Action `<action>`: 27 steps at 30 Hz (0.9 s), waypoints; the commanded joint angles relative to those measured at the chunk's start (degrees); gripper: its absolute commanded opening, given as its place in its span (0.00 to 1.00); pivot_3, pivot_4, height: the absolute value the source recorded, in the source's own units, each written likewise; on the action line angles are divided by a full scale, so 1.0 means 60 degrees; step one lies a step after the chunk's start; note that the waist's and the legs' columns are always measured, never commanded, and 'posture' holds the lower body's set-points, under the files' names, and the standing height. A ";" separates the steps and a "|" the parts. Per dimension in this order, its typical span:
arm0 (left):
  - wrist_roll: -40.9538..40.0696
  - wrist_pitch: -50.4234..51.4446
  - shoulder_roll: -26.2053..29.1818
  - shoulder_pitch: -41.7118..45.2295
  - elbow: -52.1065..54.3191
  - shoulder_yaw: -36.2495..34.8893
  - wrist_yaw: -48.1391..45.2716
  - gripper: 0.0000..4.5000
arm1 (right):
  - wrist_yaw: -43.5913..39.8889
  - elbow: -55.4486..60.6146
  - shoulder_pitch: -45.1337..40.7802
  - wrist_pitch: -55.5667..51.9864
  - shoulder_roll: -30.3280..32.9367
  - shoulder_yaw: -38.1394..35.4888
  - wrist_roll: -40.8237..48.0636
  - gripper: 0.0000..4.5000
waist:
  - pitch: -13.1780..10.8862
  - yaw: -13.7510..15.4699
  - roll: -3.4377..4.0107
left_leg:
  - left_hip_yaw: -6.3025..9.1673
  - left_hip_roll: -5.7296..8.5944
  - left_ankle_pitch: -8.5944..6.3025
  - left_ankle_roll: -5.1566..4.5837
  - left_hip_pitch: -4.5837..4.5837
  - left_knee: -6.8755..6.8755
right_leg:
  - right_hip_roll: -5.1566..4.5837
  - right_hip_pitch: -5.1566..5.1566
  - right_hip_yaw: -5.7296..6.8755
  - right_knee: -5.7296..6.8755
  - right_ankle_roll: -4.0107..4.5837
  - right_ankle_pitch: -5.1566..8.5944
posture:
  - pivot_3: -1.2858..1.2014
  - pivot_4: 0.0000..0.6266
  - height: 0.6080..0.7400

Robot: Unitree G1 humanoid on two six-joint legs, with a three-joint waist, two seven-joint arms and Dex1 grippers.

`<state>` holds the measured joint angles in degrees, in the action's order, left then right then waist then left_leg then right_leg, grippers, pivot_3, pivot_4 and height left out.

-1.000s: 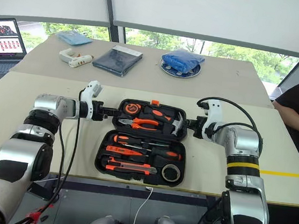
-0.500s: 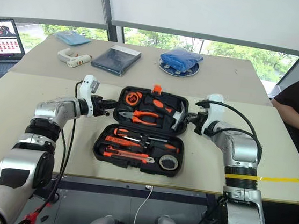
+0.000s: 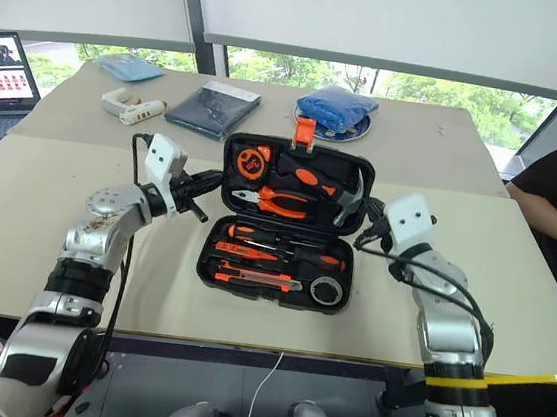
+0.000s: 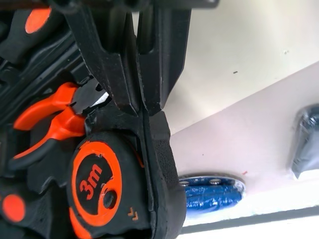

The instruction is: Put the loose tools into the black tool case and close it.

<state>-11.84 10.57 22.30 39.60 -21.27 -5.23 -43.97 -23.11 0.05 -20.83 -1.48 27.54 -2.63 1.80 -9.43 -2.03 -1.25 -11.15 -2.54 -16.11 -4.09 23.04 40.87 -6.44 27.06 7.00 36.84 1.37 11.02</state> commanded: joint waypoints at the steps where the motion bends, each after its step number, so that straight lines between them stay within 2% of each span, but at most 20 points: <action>1: -0.0505 0.0820 0.0296 -0.0979 0.1896 -0.0434 0.0367 0.01 | -0.0090 0.1166 0.1265 0.0843 0.0207 -0.0247 -0.0114 0.00 | 0.0001 0.0004 -0.0001 | -0.0001 -0.0003 0.0000 0.0001 -0.0018 -0.0002 | 0.0001 -0.0014 -0.0002 0.0001 -0.0003 0.0006 | 0.52 0.24 0.84; 5: -0.1853 0.3055 0.1578 -0.2927 0.4693 -0.1364 -0.0132 0.25 | -0.0875 0.3766 0.2985 -0.0531 0.0814 -0.1457 0.1434 0.25 | -0.0001 -0.0046 0.0002 | 0.0004 -0.0016 -0.0002 0.0004 -0.0075 -0.0003 | 0.0003 -0.0062 -0.0015 0.0019 -0.0004 0.0024 | 0.52 0.24 0.84; 7: -0.2647 0.4261 0.2359 -0.3527 0.5317 -0.1721 -0.0513 0.42 | -0.1398 0.4669 0.3738 -0.1195 0.1318 -0.1902 0.2049 0.41 | -0.0003 -0.0058 0.0000 | 0.0012 -0.0026 -0.0003 0.0012 -0.0091 -0.0010 | -0.0005 -0.0062 -0.0037 0.0037 0.0010 0.0033 | 0.52 0.24 0.84; 9: -0.3715 0.5611 0.3486 -0.4111 0.5557 -0.2014 -0.1653 0.55 | -0.2348 0.5506 0.4756 -0.2525 0.2010 -0.2277 0.3386 0.55 | -0.0004 0.0008 -0.0002 | 0.0016 -0.0035 -0.0007 0.0025 -0.0108 -0.0005 | -0.0005 -0.0083 -0.0027 0.0031 0.0014 0.0043 | 0.52 0.24 0.84; 10: -0.4140 0.6173 0.4058 -0.4327 0.5503 -0.2099 -0.2226 0.63 | -0.2843 0.5866 0.5278 -0.3080 0.2337 -0.2482 0.4115 0.57 | -0.0002 0.0042 -0.0004 | 0.0031 -0.0040 -0.0053 0.0109 -0.0131 -0.0012 | -0.0011 -0.0110 -0.0023 0.0027 0.0013 0.0042 | 0.52 0.24 0.84; 11: -0.4157 0.6055 0.4414 -0.4351 0.5169 -0.2126 -0.2667 0.70 | -0.3402 0.6169 0.5838 -0.3533 0.2691 -0.2673 0.4724 0.57 | 0.0000 0.0139 -0.0006 | 0.0034 -0.0044 -0.0061 0.0120 -0.0154 -0.0010 | -0.0011 -0.0125 -0.0017 0.0031 0.0017 0.0045 | 0.52 0.24 0.84; 13: -0.3562 0.5461 0.4723 -0.3852 0.4172 -0.1696 -0.2700 0.70 | -0.4166 0.6484 0.6588 -0.3920 0.3244 -0.2889 0.5293 0.57 | 0.0001 0.0292 -0.0001 | 0.0058 -0.0051 -0.0101 0.0081 -0.0189 -0.0021 | -0.0015 -0.0151 -0.0002 0.0021 0.0081 0.0085 | 0.52 0.24 0.84; 15: -0.2522 0.4274 0.4564 -0.2651 0.2788 -0.0820 -0.2628 0.70 | -0.4594 0.6452 0.6803 -0.3973 0.3614 -0.2683 0.5211 0.57 | 0.0001 0.0472 0.0018 | 0.0075 -0.0046 -0.0110 0.0066 -0.0208 -0.0019 | -0.0021 -0.0147 -0.0001 0.0009 0.0083 0.0086 | 0.52 0.24 0.84; 16: -0.1982 0.3576 0.4314 -0.1873 0.1968 -0.0326 -0.2618 0.71 | -0.4711 0.6371 0.6714 -0.3905 0.3729 -0.2443 0.5059 0.45 | 0.0003 0.0534 0.0015 | 0.0081 -0.0042 -0.0110 0.0065 -0.0212 -0.0018 | -0.0023 -0.0150 0.0000 0.0001 0.0083 0.0086 | 0.52 0.24 0.84; 17: -0.1495 0.2911 0.4059 -0.1197 0.1224 0.0104 -0.2597 0.65 | -0.4778 0.6294 0.6591 -0.3846 0.3807 -0.2211 0.4915 0.41 | 0.0007 0.0599 0.0006 | 0.0086 -0.0042 -0.0109 0.0063 -0.0206 -0.0015 | -0.0018 -0.0151 0.0005 -0.0014 0.0082 0.0085 | 0.52 0.24 0.84; 19: -0.0655 0.1712 0.3453 0.0034 -0.0235 0.0854 -0.2579 0.55 | -0.4738 0.6084 0.6121 -0.3742 0.3861 -0.1641 0.4540 0.26 | 0.0021 0.0697 -0.0022 | 0.0095 -0.0041 -0.0105 0.0057 -0.0175 -0.0008 | -0.0009 -0.0149 0.0012 -0.0027 0.0075 0.0081 | 0.52 0.24 0.84; 22: 0.0338 0.0108 0.2343 0.1782 -0.2566 0.1674 -0.2534 0.32 | -0.4734 0.5648 0.5202 -0.3573 0.3866 -0.0595 0.3767 0.05 | 0.0030 0.0693 -0.0038 | 0.0093 -0.0022 -0.0074 0.0088 -0.0100 0.0017 | -0.0006 -0.0136 0.0000 -0.0027 0.0043 0.0005 | 0.52 0.24 0.84; 23: 0.0614 -0.0381 0.1949 0.2334 -0.3336 0.1893 -0.2510 0.26 | -0.4790 0.5493 0.4908 -0.3482 0.3876 -0.0223 0.3480 0.00 | 0.0030 0.0686 -0.0041 | 0.0090 -0.0007 -0.0060 0.0034 -0.0087 0.0024 | 0.0004 -0.0135 0.0007 -0.0027 0.0035 0.0002 | 0.52 0.24 0.84; 26: 0.1211 -0.1593 0.1211 0.3471 -0.5170 0.2188 -0.2504 0.03 | -0.4940 0.5088 0.4225 -0.3266 0.3790 0.0450 0.3017 0.00 | 0.0028 0.0656 -0.0045 | 0.0090 -0.0005 -0.0040 -0.0031 0.0001 0.0075 | 0.0023 -0.0078 0.0018 -0.0022 0.0060 0.0005 | 0.52 0.24 0.84; 27: 0.1605 -0.2097 0.0843 0.3905 -0.5866 0.2471 -0.2363 0.02 | -0.5028 0.4869 0.3888 -0.3182 0.3776 0.0759 0.2788 0.00 | 0.0026 0.0609 -0.0048 | 0.0089 0.0000 -0.0046 -0.0041 0.0027 0.0082 | 0.0026 -0.0061 0.0025 -0.0026 0.0051 0.0010 | 0.52 0.24 0.84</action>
<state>-5.74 3.97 28.60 59.01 -50.57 8.38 -59.07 -52.39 30.39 4.64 -22.62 50.29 0.20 20.71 -9.27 1.62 -1.53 -10.62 -2.52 -16.40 -4.34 23.25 41.33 -6.29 26.75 7.14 36.68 1.66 11.09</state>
